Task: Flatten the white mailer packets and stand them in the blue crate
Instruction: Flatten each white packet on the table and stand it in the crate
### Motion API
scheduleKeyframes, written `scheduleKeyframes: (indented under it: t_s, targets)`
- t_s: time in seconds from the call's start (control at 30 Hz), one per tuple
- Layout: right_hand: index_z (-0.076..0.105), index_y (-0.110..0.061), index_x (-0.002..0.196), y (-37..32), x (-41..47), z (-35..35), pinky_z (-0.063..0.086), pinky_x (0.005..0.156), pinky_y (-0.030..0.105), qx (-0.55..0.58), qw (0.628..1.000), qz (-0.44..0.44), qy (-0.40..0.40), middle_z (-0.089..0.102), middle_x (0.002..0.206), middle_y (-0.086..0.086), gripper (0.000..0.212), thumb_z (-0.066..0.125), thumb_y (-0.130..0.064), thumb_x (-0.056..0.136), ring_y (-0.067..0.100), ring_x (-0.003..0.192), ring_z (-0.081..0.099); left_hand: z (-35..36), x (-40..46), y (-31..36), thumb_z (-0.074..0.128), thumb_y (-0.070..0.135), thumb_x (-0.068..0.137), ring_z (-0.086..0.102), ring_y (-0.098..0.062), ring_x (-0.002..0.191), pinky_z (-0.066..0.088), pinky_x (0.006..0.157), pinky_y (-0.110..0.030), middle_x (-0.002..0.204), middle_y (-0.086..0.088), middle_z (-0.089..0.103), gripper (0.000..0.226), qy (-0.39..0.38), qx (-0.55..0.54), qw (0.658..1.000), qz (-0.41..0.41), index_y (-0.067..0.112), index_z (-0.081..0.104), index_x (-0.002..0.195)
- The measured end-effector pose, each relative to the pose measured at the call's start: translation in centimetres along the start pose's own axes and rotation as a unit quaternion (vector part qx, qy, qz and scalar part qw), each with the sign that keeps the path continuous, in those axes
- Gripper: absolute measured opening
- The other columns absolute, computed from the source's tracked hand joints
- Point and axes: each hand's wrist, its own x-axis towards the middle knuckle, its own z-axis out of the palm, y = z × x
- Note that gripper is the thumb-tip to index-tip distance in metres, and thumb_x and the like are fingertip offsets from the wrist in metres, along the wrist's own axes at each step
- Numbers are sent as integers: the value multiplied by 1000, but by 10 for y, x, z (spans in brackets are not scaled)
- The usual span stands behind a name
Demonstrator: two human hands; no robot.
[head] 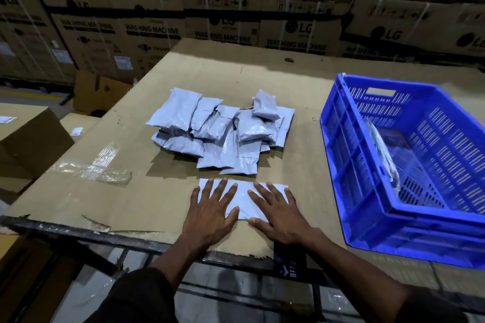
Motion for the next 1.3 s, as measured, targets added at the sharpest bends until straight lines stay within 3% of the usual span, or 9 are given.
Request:
scheduleKeyframes:
  t_s: [0.23, 0.37, 0.5, 0.67, 0.8, 0.9, 1.0, 1.13, 1.3]
  targets:
    - [34, -31, 152, -3, -2, -7, 24, 114, 50, -8, 998, 14, 61, 24, 163, -13, 66, 26, -67, 98, 19, 149, 25, -6, -13, 2, 58, 64, 80, 31, -33, 150, 32, 108, -67, 169, -6, 22, 91, 36, -20, 998, 46, 27, 31, 159]
    - [31, -29, 154, -4, -6, -8, 24, 115, 49, 27, 998, -1, 62, 21, 164, -14, 61, 30, -60, 102, 22, 150, 25, -4, -13, 1, 51, 39, 84, 44, -38, 139, 42, 102, -64, 156, -13, 44, 57, 87, -10, 995, 41, 23, 51, 139]
    - [22, -32, 157, -12, -20, -7, 8, 117, 59, -13, 988, -133, 81, 7, 166, -18, 54, 33, -38, 105, 32, 154, 7, 1, -14, 1, 60, 23, 87, 50, -35, 134, 36, 105, -65, 146, -8, 55, 45, 131, 25, 991, 17, 27, 58, 132]
    - [52, -32, 138, -6, -24, 1, 20, 107, 76, -156, 942, -283, 89, 47, 150, -15, 43, 40, -37, 97, 42, 149, 19, 0, -13, -1, 80, 13, 79, 51, -33, 132, 35, 106, -66, 142, -7, 58, 62, 168, 17, 985, 17, 27, 55, 135]
    - [64, -25, 107, 3, -14, -5, 55, 82, 47, -145, 939, -262, 167, 65, 127, -11, 14, 62, -18, 94, 34, 129, 54, -4, -15, 3, 63, 30, 93, 41, -39, 144, 26, 113, -68, 160, -16, 39, 58, 226, 34, 974, 11, 22, 49, 149]
    - [66, -24, 96, -5, -9, -32, 53, 59, 38, -59, 958, -193, 203, 68, 111, -10, 10, 69, -19, 88, 25, 99, 63, -9, -15, 7, 63, 36, 92, 30, -40, 152, 19, 118, -69, 166, -22, 24, 76, 281, 31, 959, -35, 11, 34, 159]
    - [72, -23, 92, -16, -10, -62, 55, 60, 35, 112, 960, -128, 222, 73, 90, -9, 19, 60, -13, 80, 18, 78, 68, -9, -21, 7, 61, 32, 95, 26, -43, 153, 20, 116, -74, 166, -25, 21, 76, 318, 29, 947, 30, 8, 27, 158]
    - [79, -14, 84, -20, -7, -104, 39, 48, 25, 436, 898, -19, 55, 62, 55, 1, 33, 53, 5, 80, 20, 45, 49, -16, -24, 9, 42, 34, 102, 25, -41, 154, 18, 118, -71, 167, -21, 24, 62, 304, 5, 950, 71, 10, 32, 158]
    - [80, -16, 92, 3, 11, -109, 36, 49, 28, 372, 920, 32, -121, 60, 64, 16, 31, 57, 2, 84, 22, 51, 43, -8, -17, 5, 33, 41, 106, 24, -29, 156, 27, 119, -59, 167, -11, 29, 57, 186, -4, 976, 109, 11, 48, 152]
